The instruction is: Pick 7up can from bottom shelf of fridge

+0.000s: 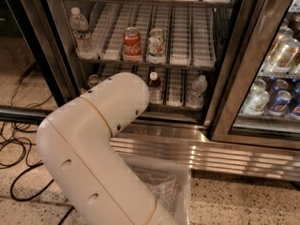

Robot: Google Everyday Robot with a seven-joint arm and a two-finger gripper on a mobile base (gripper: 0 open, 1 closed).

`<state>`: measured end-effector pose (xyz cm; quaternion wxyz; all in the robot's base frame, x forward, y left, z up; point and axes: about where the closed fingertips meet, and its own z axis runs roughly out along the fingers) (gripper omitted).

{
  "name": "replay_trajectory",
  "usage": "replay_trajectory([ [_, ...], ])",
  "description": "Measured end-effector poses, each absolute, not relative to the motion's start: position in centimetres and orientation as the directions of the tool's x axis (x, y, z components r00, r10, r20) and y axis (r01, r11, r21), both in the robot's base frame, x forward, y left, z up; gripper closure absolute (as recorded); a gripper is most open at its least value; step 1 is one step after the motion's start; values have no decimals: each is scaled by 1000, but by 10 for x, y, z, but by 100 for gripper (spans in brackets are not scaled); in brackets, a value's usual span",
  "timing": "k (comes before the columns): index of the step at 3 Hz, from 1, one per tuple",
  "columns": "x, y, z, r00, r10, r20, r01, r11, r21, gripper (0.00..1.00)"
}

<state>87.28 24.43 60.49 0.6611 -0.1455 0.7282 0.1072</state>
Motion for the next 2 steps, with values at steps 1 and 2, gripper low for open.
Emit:
replay_trajectory([
  [1,883,244,604,-82,-71,-994,-348,937,-38,27],
  [2,894,236,604,-78,-75,-994,-327,944,-46,27],
])
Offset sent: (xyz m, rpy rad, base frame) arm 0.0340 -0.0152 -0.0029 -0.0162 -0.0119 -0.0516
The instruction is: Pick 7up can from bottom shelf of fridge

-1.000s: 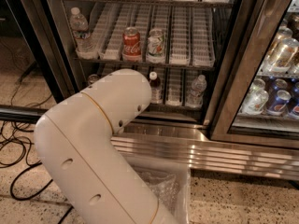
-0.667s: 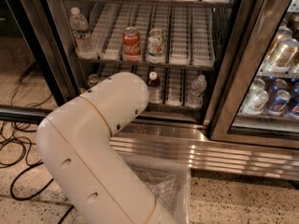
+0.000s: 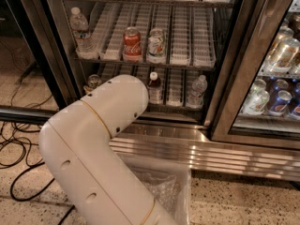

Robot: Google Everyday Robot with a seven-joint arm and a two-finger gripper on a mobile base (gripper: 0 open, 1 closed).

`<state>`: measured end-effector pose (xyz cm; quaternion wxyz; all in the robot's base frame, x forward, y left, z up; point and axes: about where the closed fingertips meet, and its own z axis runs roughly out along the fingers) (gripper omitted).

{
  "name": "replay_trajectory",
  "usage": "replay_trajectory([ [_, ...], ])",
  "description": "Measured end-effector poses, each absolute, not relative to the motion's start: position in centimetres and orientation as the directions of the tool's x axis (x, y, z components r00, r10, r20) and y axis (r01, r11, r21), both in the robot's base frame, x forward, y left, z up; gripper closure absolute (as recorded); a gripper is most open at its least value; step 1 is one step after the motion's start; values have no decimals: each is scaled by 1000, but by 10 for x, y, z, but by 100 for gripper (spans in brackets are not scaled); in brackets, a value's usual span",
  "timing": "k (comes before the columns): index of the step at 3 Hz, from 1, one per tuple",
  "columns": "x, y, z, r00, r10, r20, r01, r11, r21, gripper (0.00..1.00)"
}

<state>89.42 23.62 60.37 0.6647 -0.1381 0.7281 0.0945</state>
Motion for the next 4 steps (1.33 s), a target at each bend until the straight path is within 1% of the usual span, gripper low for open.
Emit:
replay_trajectory([
  [1,903,223,602,-79,-79,-994,-301,952,-52,46],
  [3,897,216,602,-65,-65,-996,-305,951,-42,92],
  [4,897,216,602,-65,-65,-996,-305,951,-42,100],
])
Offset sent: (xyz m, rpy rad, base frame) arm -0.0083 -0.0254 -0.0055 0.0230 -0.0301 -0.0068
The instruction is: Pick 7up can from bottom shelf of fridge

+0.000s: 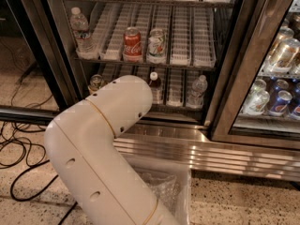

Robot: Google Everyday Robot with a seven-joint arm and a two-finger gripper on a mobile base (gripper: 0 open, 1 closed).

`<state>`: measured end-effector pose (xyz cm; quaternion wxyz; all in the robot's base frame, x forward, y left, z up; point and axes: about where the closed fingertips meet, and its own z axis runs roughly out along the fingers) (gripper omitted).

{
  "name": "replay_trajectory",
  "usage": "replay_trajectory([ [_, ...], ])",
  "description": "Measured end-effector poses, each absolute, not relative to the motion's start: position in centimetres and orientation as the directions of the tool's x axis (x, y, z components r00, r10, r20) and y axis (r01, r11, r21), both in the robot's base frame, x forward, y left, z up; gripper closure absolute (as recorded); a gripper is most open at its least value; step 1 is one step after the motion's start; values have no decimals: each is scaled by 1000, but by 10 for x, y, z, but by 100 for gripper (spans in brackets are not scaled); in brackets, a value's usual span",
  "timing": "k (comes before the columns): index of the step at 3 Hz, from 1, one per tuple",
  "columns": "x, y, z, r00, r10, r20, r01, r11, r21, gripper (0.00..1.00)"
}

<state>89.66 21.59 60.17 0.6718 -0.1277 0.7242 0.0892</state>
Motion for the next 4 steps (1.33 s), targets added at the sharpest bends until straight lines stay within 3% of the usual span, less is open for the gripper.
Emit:
replay_trajectory([
  [1,897,216,602,-65,-65,-996,-305,951,-42,100],
  [2,894,215,611,-90,13,-996,-327,944,42,100],
  [3,879,205,627,-156,160,-975,-330,922,204,100],
  [4,878,204,628,-162,170,-972,-330,919,215,100],
])
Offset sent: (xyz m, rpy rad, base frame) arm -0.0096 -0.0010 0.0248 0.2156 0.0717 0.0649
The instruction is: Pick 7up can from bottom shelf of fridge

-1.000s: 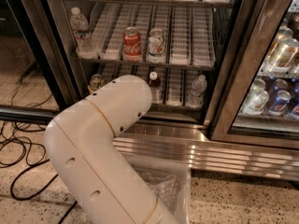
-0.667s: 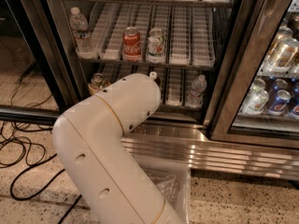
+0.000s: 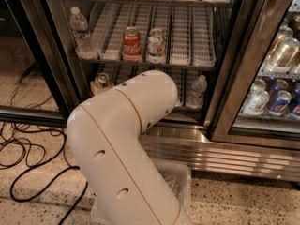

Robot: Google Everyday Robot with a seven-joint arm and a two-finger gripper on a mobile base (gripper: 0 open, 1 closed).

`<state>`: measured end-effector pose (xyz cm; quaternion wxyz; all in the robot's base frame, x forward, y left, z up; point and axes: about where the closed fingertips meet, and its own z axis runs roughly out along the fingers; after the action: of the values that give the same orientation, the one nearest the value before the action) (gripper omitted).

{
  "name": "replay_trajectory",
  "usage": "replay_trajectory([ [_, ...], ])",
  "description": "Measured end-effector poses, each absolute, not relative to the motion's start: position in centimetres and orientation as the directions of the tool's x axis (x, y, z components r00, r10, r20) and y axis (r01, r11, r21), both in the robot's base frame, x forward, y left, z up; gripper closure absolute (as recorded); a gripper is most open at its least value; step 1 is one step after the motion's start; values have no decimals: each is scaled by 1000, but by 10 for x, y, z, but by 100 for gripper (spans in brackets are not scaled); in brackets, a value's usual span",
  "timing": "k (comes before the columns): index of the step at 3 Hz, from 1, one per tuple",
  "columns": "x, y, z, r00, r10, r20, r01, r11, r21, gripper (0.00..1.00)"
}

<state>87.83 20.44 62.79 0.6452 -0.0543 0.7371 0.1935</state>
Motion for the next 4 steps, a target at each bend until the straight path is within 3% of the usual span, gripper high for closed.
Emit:
replay_trajectory([
  [1,850,199,637,-241,242,-940,-339,886,315,100],
  [3,839,201,644,-266,271,-925,-339,872,353,100],
  [4,810,198,643,-359,327,-874,-279,856,435,100],
])
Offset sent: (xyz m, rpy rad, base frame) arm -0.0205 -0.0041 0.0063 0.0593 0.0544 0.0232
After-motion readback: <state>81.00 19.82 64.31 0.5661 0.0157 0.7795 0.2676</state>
